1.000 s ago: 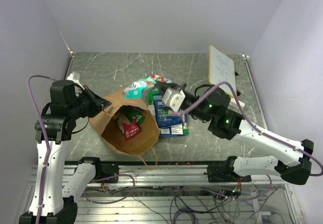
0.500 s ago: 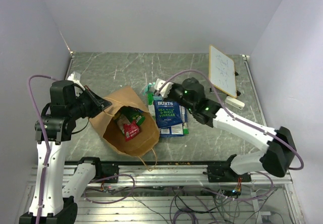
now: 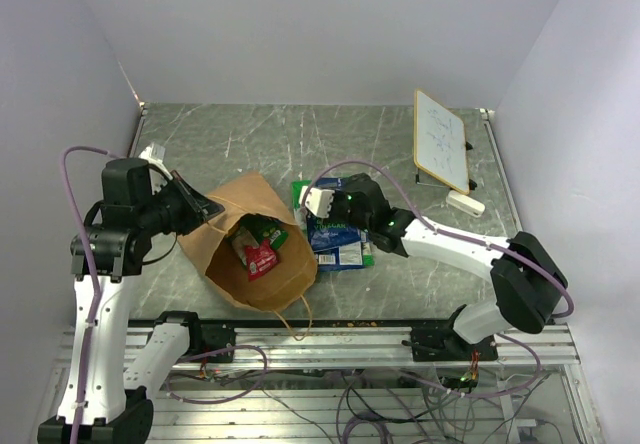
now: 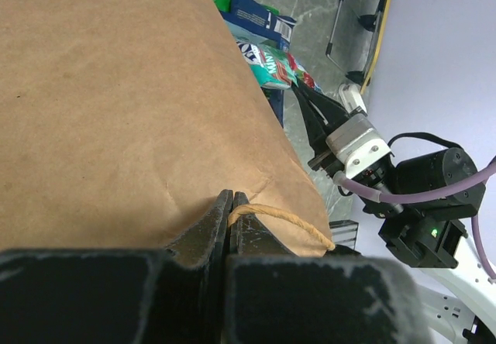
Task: Take the snacks out of the paper bag
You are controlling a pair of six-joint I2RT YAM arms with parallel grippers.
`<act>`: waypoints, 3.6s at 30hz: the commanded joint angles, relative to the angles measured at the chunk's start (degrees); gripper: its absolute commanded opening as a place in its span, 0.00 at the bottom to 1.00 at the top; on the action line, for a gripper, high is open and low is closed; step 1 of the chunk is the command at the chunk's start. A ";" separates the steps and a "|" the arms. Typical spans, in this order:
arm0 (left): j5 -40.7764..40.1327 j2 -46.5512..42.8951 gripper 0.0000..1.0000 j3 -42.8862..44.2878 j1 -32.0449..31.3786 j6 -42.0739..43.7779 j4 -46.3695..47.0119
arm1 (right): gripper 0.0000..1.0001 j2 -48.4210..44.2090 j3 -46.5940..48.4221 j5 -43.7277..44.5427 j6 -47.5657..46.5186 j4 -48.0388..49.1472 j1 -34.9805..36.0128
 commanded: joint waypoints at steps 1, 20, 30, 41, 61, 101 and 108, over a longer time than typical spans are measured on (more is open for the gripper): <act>0.85 -0.08 0.07 1.37 -0.15 1.02 -0.29 | 0.00 -0.86 -1.84 -2.35 2.90 -0.04 0.50; 0.53 0.09 0.07 -0.25 -0.13 -2.66 3.62 | 0.00 0.04 -8.78 2.58 8.80 6.84 0.27; 0.26 -0.70 0.07 -0.74 -0.15 -3.34 3.18 | 0.01 2.38 -6.97 -3.47 8.40 6.56 -1.09; -0.07 -2.79 0.07 -2.86 -0.17 -4.84 4.25 | 0.38 -14.16 -7.53 -4.80 10.20 -1.13 -1.17; 0.82 -3.12 0.07 -3.66 -0.10 -4.90 5.94 | 0.58 -10.97 -0.50 -22.73 -16.71 -9.52 28.43; 4.65 0.30 0.07 -0.77 -0.19 0.32 1.44 | 0.00 13.34 14.95 2.63 -21.29 -7.89 29.26; 3.37 -1.83 0.07 -2.79 -0.17 -1.63 3.01 | 0.00 1.48 12.69 -5.83 -9.48 -11.59 28.32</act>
